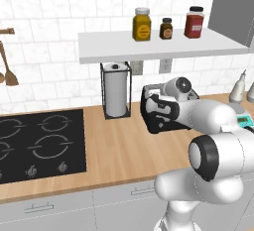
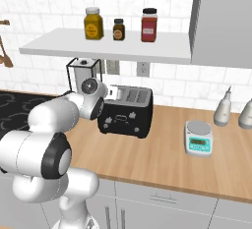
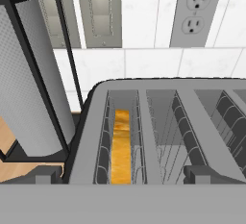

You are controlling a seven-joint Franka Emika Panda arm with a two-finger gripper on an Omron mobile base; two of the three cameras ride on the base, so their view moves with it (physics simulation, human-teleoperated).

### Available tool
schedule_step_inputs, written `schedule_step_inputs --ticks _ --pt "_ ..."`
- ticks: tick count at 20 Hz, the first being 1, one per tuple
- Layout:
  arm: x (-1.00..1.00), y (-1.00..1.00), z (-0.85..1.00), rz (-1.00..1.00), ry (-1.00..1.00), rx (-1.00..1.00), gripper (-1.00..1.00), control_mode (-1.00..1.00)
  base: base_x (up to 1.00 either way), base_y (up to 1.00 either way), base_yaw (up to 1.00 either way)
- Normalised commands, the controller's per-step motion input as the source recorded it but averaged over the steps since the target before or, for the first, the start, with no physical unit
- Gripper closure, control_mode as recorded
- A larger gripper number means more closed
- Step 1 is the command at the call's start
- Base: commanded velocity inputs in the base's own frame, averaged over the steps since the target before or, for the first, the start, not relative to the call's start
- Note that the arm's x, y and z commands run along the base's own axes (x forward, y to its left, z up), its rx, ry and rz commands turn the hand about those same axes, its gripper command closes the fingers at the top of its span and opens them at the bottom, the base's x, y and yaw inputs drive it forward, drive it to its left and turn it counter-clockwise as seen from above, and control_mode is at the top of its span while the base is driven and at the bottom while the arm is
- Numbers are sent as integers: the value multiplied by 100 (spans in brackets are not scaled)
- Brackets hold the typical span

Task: Start the toaster. Once the lever pops up, take the bread to the plate on the dining counter.

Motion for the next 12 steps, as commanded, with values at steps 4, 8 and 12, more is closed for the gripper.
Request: schedule_step_inputs --ticks 4,8,12 --pt "0 0 0 0 0 0 -100 -100 0 0 0" --pt "0 0 0 0 0 0 -100 -100 0 0 0" --pt "0 0 0 0 0 0 -100 -100 0 0 0"
